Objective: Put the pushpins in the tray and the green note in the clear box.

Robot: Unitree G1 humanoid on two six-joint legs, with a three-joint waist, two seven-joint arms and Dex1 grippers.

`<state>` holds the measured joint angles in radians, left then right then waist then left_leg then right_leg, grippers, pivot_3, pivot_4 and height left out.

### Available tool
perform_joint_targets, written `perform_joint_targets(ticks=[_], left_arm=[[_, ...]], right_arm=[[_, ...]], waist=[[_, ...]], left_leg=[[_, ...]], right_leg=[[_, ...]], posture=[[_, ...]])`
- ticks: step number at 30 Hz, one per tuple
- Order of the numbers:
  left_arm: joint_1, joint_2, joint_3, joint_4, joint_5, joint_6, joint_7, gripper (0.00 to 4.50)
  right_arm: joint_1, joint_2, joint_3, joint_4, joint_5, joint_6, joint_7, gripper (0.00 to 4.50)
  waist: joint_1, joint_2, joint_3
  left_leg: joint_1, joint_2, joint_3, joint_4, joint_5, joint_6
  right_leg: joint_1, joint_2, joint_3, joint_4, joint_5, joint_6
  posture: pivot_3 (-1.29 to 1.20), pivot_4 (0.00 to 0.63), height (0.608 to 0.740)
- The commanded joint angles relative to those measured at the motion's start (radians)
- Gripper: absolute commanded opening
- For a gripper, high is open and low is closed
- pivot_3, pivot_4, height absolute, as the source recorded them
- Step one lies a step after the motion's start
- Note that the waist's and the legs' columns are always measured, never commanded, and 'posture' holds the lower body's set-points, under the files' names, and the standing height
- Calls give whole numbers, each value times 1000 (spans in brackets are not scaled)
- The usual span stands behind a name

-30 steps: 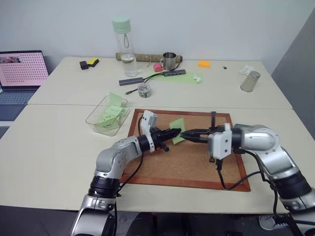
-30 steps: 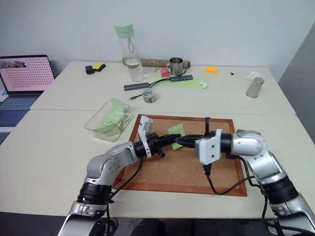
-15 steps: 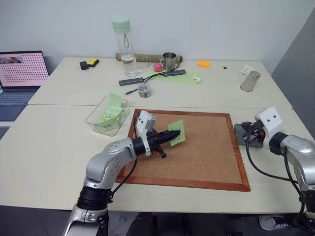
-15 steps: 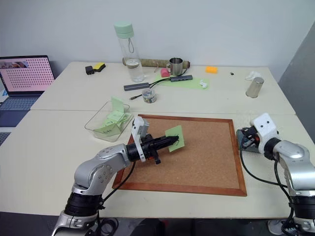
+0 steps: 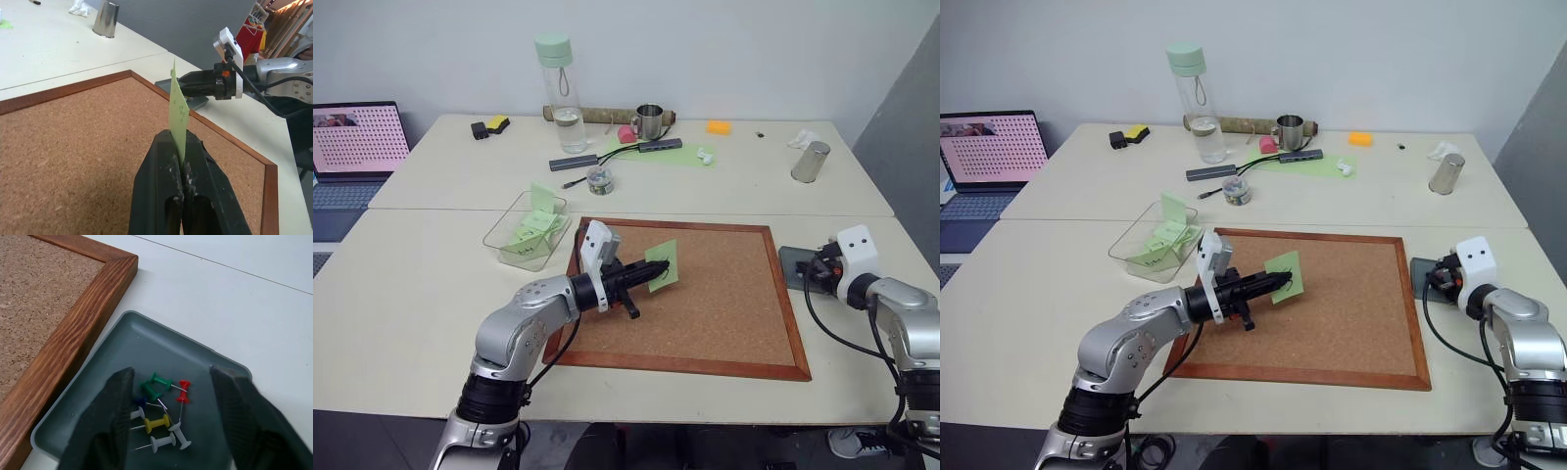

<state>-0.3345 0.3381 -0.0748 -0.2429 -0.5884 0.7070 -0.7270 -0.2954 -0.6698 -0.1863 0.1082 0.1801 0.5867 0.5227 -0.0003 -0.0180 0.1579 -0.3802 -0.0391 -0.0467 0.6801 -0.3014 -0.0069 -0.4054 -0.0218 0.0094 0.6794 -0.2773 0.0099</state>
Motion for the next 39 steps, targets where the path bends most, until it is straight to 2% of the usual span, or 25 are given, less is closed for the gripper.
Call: perform_joint_targets(ticks=[1, 5, 8, 11, 16, 22, 26, 34, 39], left_arm=[[-1, 7, 23, -47, -4, -25, 12, 0], [11, 26, 60, -87, -14, -20, 37, 0], [46, 69, 136, -173, -30, 1, 87, 0], [85, 110, 200, -241, -52, 30, 117, 0], [126, 213, 337, -270, -22, 30, 191, 0], [25, 323, 446, -133, 68, 10, 290, 0], [-56, 359, 418, 2, 128, -24, 301, 0], [-212, 353, 322, 312, 217, -138, 233, 0], [-253, 361, 315, 398, 234, -169, 202, 879]], right_arm=[[-27, -28, -40, -59, 30, -28, 32, 3516], [-23, -94, -38, -133, 59, -88, 146, 4384], [-46, -175, -1, -197, 72, -191, 290, 4384], [-91, -197, 15, -264, 142, -218, 400, 4384], [-250, -198, 46, -404, 369, -46, 528, 4384], [-356, -171, 91, -439, 491, 81, 557, 4384], [-375, -145, 119, -437, 500, 94, 549, 4384], [-367, -129, 148, -464, 495, 92, 549, 4384], [-339, -145, 129, -487, 502, 103, 542, 4411]], waist=[[0, 0, 0], [0, 1, 1], [-2, 1, 1], [-5, 1, 1], [-4, 2, 2], [19, -3, 3], [22, -3, 3], [22, -3, 3], [21, -3, 3]], left_leg=[[0, 0, 0, 0, 0, 0], [0, 0, 0, 0, 0, 0], [0, 0, 0, 0, 0, 0], [1, 1, 0, 0, 0, 0], [1, 1, -1, -1, 0, 0], [-1, 0, -3, 0, 0, 1], [-1, 0, -3, 0, 0, 0], [-2, 0, -3, 0, 0, 0], [-3, 0, -3, 0, 0, 0]], right_leg=[[0, 0, 0, 0, 0, 0], [0, 0, 0, 0, 0, 0], [0, 0, 0, 0, 0, 0], [0, 1, 0, 0, 0, 0], [0, 1, -1, 0, 0, 0], [1, 0, -3, -3, 0, 0], [0, -1, -3, -3, 0, 0], [-1, -1, -3, -3, 0, 0], [-2, -1, -3, -3, 0, 0]], posture=[[0, 150, 740], [0, 150, 740], [0, 150, 740], [0, 150, 740], [0, 150, 740], [0, 150, 740], [0, 150, 740], [0, 150, 740], [0, 150, 740]])
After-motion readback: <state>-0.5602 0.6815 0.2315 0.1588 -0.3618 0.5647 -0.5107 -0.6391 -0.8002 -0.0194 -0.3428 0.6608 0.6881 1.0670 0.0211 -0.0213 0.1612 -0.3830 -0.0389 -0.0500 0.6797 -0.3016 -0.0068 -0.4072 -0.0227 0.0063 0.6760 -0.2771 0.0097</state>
